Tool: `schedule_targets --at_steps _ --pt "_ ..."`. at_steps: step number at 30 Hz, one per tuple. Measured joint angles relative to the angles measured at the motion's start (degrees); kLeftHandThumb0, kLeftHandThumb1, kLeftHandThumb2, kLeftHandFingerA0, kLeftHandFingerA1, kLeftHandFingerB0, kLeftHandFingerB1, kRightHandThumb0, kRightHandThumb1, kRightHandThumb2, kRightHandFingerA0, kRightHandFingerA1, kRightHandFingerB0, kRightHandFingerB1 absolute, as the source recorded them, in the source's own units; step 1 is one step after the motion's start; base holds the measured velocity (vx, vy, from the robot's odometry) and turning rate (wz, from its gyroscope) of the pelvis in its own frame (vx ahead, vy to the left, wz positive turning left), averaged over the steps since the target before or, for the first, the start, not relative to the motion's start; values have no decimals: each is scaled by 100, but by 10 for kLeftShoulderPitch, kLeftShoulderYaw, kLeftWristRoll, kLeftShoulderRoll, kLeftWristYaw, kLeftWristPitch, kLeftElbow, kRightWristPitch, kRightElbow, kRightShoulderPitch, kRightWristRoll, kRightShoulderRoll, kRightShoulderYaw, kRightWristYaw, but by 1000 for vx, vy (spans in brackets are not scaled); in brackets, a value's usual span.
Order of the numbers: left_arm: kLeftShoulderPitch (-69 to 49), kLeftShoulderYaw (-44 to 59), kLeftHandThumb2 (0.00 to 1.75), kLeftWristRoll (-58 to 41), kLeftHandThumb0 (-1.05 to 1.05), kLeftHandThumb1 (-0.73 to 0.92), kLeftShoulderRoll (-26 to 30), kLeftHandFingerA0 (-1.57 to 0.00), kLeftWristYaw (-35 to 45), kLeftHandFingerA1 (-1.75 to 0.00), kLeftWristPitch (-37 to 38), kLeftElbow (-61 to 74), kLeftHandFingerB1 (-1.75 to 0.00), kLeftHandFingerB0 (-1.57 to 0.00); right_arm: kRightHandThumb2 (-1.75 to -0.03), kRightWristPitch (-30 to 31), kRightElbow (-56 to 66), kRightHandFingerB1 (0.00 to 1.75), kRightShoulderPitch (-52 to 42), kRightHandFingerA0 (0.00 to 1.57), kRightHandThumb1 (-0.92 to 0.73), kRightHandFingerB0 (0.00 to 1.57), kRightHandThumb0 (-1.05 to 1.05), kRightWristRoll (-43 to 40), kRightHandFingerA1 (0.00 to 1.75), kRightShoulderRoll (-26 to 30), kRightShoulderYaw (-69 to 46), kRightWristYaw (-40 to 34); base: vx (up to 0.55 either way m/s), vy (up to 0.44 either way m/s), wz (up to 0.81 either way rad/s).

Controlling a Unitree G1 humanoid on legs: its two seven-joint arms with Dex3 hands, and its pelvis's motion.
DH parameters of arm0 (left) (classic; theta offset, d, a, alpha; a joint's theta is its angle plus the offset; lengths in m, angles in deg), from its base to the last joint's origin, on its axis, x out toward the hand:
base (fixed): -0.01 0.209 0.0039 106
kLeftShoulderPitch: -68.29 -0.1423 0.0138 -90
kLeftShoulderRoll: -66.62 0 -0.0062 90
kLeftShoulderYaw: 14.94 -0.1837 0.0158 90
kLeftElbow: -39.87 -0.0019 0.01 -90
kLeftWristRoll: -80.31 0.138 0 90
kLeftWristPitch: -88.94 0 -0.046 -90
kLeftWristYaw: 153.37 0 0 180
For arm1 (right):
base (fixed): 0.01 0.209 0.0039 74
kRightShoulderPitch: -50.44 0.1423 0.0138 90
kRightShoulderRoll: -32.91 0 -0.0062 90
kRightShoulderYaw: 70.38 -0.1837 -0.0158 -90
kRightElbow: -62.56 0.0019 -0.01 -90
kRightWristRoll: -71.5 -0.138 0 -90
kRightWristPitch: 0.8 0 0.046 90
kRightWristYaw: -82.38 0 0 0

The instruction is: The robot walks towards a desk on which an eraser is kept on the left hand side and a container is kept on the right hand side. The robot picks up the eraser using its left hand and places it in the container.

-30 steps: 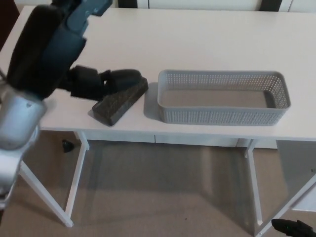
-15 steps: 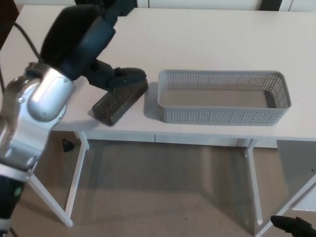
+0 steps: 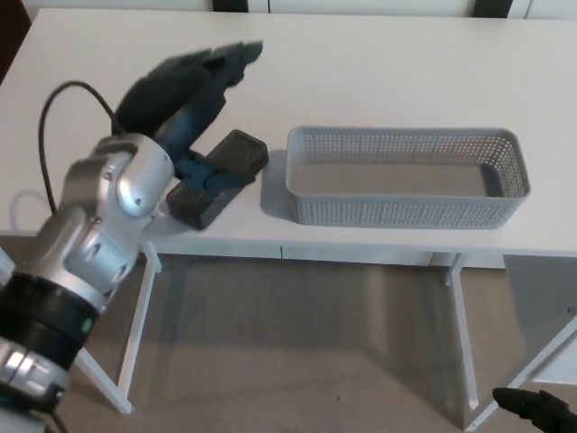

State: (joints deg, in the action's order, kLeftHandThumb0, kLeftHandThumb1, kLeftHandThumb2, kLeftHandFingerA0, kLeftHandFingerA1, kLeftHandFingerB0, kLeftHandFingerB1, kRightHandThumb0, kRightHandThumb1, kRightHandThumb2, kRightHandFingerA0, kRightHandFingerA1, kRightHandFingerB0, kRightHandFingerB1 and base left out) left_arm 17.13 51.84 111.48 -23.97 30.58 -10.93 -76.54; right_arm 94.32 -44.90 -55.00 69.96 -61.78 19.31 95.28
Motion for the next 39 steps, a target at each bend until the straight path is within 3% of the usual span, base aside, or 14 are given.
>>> schedule_targets --at_steps 11,19,38,39 --pt "35 -25 72 29 -49 33 -40 -1 -2 -21 -80 -107 -21 -2 -81 7 15 52 6 44 -35 18 -13 1 62 0 0 0 0 0 0" --pt "37 -32 71 45 -48 33 -50 -2 -11 -25 -127 -157 -22 -2 -81 16 32 52 11 49 -36 21 -13 7 63 5 1 0 0 0 0" --pt "40 -29 72 46 -47 32 -58 -2 -18 -29 -138 -193 -23 -1 -82 33 45 52 25 48 -37 19 -14 14 63 7 1 0 0 0 0" --pt "40 -29 54 46 -47 44 -60 -7 -18 -28 -138 -193 -23 -3 -82 34 45 51 25 48 -37 19 -15 15 63 7 1 0 0 0 0"
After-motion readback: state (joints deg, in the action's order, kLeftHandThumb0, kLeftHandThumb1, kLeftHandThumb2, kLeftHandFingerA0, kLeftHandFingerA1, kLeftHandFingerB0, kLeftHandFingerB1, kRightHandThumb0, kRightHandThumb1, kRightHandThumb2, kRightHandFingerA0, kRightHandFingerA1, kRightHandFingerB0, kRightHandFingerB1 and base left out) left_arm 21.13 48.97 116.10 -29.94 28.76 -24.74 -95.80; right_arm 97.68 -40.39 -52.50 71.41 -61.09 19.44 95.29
